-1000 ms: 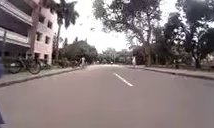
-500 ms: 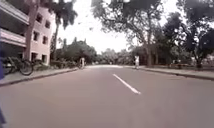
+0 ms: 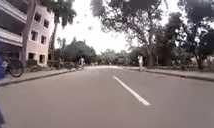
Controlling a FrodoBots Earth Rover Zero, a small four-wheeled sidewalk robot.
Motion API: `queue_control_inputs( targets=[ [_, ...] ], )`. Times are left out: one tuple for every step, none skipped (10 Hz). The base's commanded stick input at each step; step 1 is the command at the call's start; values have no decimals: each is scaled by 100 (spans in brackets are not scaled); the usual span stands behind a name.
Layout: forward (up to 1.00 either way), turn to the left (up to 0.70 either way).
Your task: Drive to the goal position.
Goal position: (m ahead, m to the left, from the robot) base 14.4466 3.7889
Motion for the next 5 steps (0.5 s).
queue_control_inputs(
  targets=[
    [100, 0],
    [100, 0],
    [100, 0],
    [100, 0],
    [100, 0]
  ],
)
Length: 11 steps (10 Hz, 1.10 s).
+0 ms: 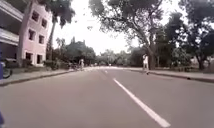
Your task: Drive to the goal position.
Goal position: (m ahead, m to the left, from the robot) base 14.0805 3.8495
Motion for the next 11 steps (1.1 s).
queue_control_inputs(
  targets=[
    [100, 0],
    [100, 0],
    [100, 0],
    [100, 0],
    [100, 0],
    [100, 0],
    [100, 0],
    [100, 0],
    [100, 0],
    [100, 0],
    [100, 0]
  ],
)
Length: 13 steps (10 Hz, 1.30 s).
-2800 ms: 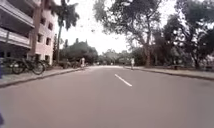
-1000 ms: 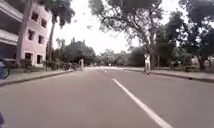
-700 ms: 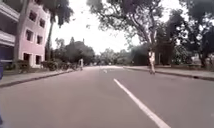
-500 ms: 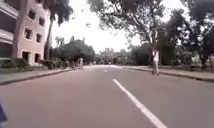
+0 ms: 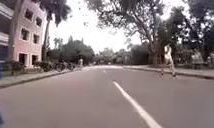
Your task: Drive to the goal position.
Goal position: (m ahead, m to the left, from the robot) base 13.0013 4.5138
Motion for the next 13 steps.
queue_control_inputs(
  targets=[
    [100, 0],
    [100, 0],
    [100, 0],
    [100, 0],
    [100, 0],
    [100, 0],
    [100, 0],
    [100, 0],
    [100, 0],
    [100, 0],
    [100, 0],
    [100, 0],
    [100, 0]
  ],
)
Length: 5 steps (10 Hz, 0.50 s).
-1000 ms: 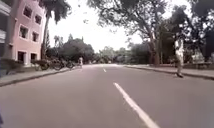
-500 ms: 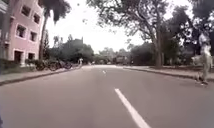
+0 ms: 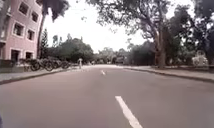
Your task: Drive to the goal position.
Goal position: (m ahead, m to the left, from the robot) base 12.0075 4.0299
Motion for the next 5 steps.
queue_control_inputs(
  targets=[
    [100, 0],
    [100, 0],
    [100, 0],
    [100, 0],
    [100, 0]
  ],
)
